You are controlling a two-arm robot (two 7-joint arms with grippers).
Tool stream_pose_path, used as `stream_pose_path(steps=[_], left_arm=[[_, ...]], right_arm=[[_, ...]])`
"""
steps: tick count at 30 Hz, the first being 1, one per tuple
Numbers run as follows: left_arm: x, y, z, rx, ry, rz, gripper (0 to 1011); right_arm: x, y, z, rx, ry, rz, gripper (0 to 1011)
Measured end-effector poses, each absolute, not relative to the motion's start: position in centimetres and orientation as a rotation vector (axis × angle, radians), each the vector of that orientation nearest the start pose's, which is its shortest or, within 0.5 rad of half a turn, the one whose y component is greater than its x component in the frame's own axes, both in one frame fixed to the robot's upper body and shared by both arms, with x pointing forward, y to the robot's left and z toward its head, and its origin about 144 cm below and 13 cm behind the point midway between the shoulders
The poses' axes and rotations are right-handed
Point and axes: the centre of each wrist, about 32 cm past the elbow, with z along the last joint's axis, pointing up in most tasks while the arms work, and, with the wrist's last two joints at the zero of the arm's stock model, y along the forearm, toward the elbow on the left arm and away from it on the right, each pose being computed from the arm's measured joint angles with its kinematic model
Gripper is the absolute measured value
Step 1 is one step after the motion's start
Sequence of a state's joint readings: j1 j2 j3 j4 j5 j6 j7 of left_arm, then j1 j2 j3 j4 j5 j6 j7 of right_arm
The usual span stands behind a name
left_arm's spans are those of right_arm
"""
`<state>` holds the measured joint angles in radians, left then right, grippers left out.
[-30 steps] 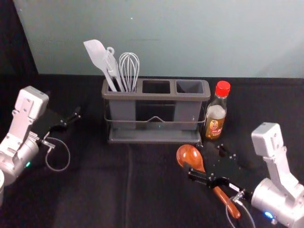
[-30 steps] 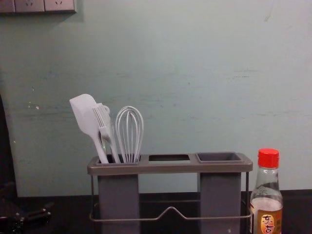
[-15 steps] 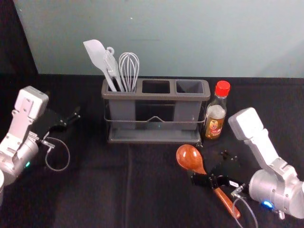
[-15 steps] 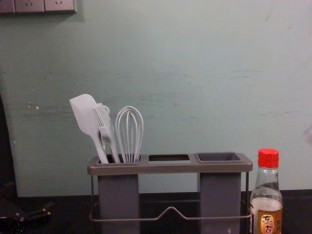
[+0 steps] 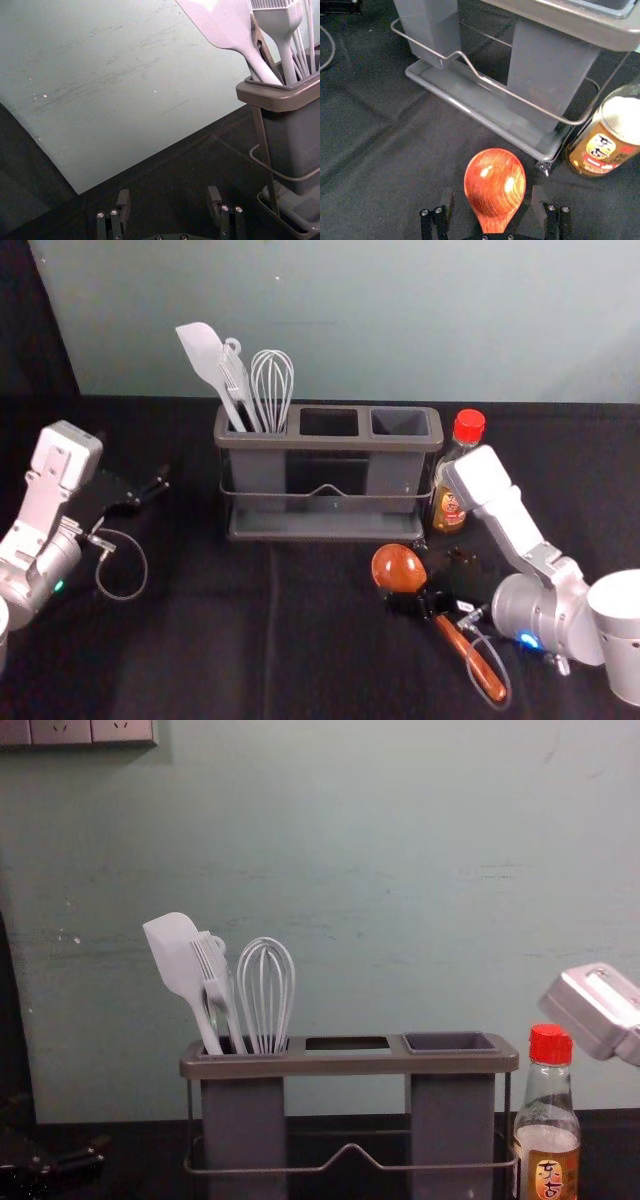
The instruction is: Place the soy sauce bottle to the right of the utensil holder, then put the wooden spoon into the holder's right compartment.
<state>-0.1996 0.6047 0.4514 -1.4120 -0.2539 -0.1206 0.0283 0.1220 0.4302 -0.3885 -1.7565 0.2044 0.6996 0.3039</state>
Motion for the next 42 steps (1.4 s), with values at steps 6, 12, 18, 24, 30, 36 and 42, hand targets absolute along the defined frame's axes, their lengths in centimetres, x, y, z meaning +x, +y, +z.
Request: stream_pose_path(steps=[6, 12, 18, 24, 30, 36, 42], left_arm=[[48.9, 31.0, 114.0, 0.304, -0.285, 1.248, 1005], [48.9, 31.0, 114.0, 0.304, -0.285, 1.248, 1005], [48.9, 31.0, 114.0, 0.305, -0.285, 1.248, 1005], [48.9, 31.0, 114.0, 0.304, -0.285, 1.248, 1005], [48.9, 31.0, 114.0, 0.304, -0.285, 1.248, 1005], [48.9, 31.0, 114.0, 0.304, -0.285, 1.248, 1005], [48.9, 31.0, 114.0, 0.304, -0.285, 1.248, 1005]], right_arm=[[47.1, -21.0, 120.4, -0.603, 0.230, -0.909, 1002], [47.8, -20.6, 120.1, -0.598, 0.250, -0.899, 1002], [48.1, -20.4, 120.0, -0.596, 0.260, -0.900, 1002], [48.2, -20.4, 120.0, -0.592, 0.263, -0.903, 1002], [48.2, -20.6, 120.0, -0.587, 0.265, -0.905, 1002], [48.3, -20.7, 119.8, -0.590, 0.268, -0.908, 1002], [48.4, -20.8, 119.6, -0.593, 0.271, -0.909, 1002]])
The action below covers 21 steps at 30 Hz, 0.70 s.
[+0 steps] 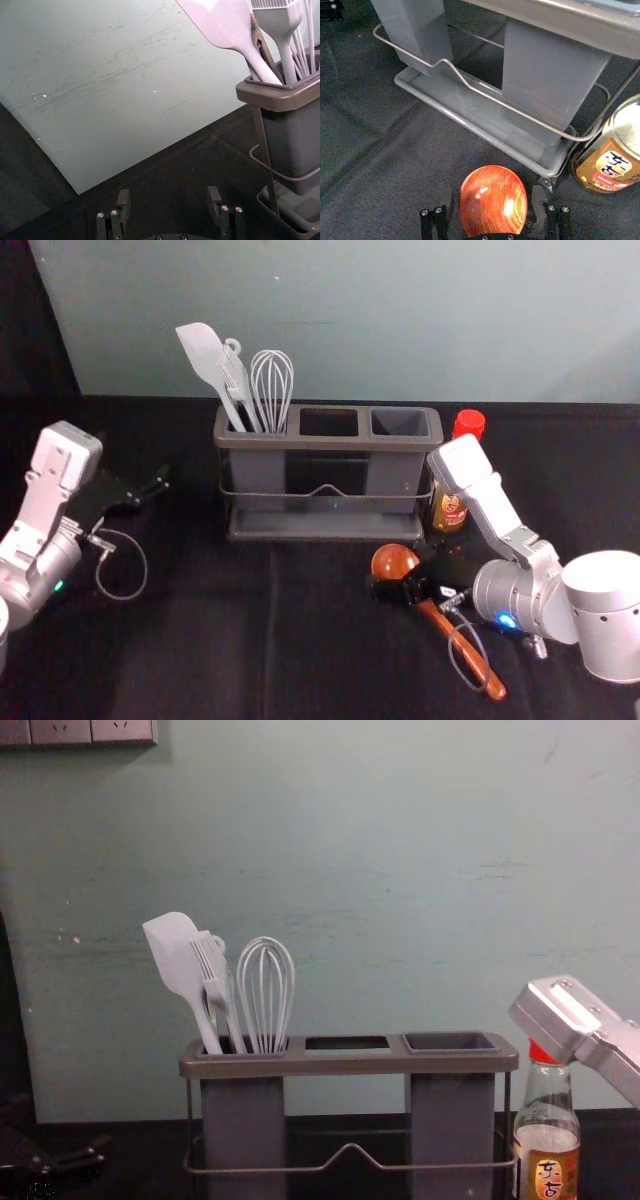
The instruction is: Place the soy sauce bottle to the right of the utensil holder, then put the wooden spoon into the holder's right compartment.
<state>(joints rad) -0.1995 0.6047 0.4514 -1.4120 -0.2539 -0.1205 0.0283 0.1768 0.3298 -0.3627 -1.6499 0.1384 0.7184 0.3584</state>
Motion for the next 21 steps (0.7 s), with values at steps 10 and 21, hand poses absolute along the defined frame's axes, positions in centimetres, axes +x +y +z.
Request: stream_pose_path(steps=[10, 21], left_arm=[[48.86, 30.97, 113.98, 0.305, -0.285, 1.248, 1005], [48.86, 30.97, 113.98, 0.304, -0.285, 1.248, 1005]], right_arm=[[48.50, -20.62, 119.26, -0.618, 0.252, -0.915, 1002], [48.53, -20.24, 119.29, -0.629, 0.231, -0.912, 1002]])
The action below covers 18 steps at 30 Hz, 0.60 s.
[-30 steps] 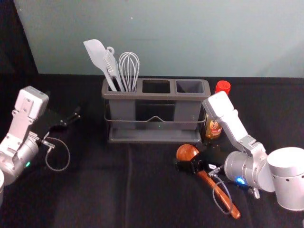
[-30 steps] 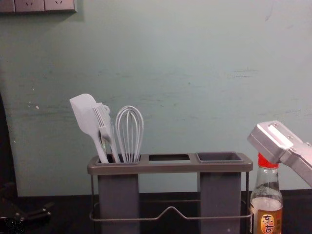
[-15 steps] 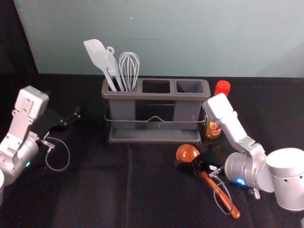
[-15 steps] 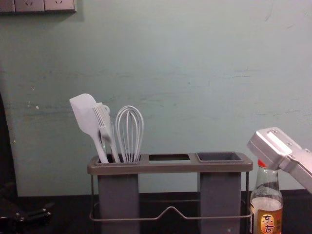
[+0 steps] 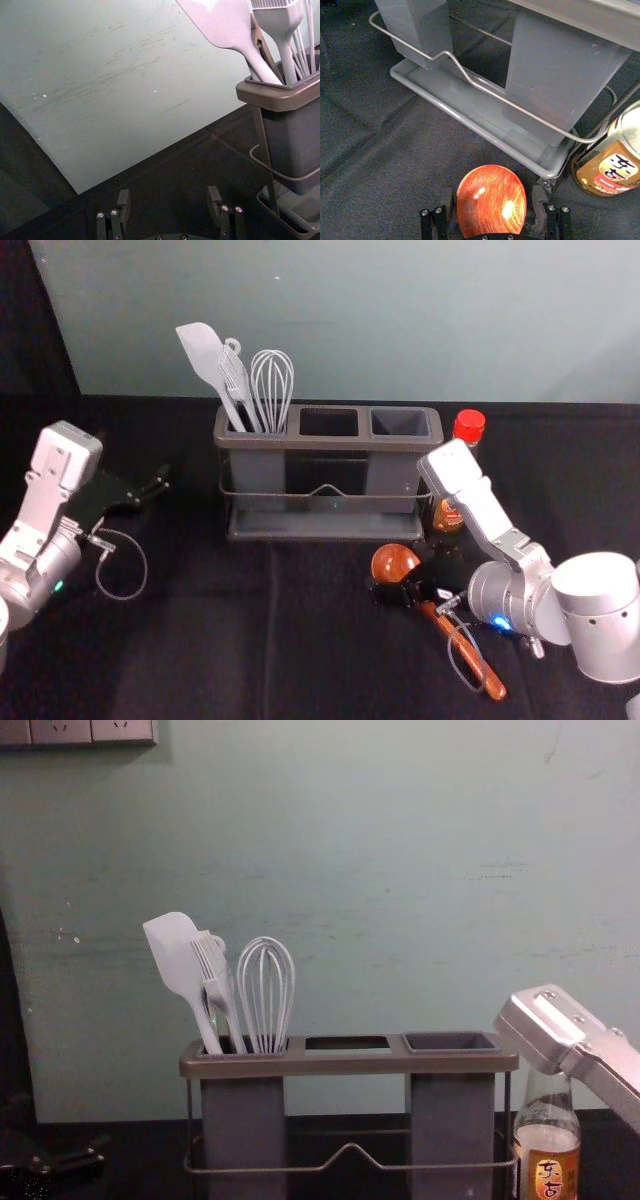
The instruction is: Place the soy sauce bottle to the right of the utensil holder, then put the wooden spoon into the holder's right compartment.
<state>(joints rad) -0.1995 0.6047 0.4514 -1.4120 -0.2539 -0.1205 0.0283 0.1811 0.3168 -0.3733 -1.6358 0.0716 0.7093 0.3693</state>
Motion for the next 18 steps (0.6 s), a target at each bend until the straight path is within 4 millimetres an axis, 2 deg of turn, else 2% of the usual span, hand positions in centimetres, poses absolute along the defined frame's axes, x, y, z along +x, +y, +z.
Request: stream_pose_path(steps=[11, 18], left_arm=[[48.86, 30.97, 113.98, 0.304, -0.285, 1.248, 1005], [48.86, 30.97, 113.98, 0.304, -0.285, 1.248, 1005]], right_arm=[[48.68, -19.89, 119.48, -0.653, 0.221, -0.905, 1000], [48.74, -19.90, 119.47, -0.657, 0.239, -0.913, 846]])
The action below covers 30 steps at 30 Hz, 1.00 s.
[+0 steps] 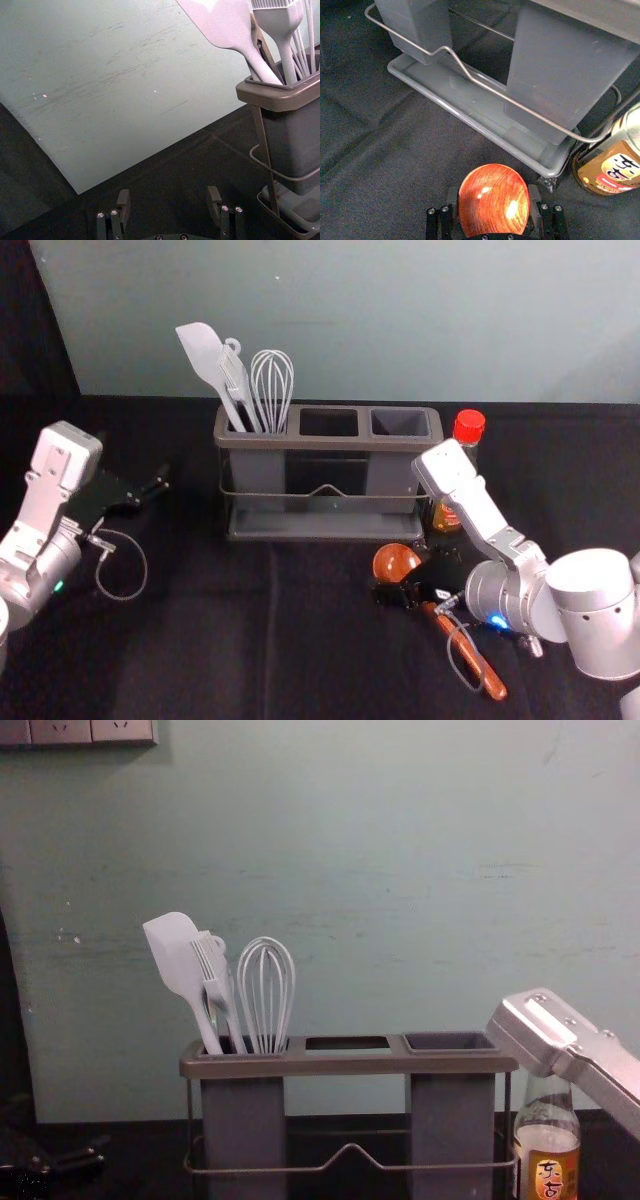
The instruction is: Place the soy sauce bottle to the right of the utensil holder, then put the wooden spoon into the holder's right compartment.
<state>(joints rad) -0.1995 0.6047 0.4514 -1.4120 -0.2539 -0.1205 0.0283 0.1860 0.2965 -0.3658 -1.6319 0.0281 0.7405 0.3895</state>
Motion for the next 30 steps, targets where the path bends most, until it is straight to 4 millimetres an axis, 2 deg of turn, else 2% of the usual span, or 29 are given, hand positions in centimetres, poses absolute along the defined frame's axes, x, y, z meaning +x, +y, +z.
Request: stream_pose_path(steps=[6, 12, 18, 22, 30], left_arm=[[48.9, 31.0, 114.0, 0.304, -0.285, 1.248, 1005], [48.9, 31.0, 114.0, 0.305, -0.285, 1.248, 1005], [48.9, 31.0, 114.0, 0.304, -0.285, 1.248, 1005], [48.9, 31.0, 114.0, 0.304, -0.285, 1.248, 1005], [48.9, 31.0, 114.0, 0.305, -0.285, 1.248, 1005]], right_arm=[[48.3, -20.4, 120.5, -0.633, 0.235, -0.913, 837], [46.7, -21.3, 123.1, -0.585, 0.194, -0.868, 838], [45.4, -22.4, 124.1, -0.540, 0.134, -0.833, 838], [44.4, -23.4, 123.8, -0.466, 0.088, -0.825, 838], [42.4, -25.7, 121.0, -0.140, -0.054, -0.830, 838]])
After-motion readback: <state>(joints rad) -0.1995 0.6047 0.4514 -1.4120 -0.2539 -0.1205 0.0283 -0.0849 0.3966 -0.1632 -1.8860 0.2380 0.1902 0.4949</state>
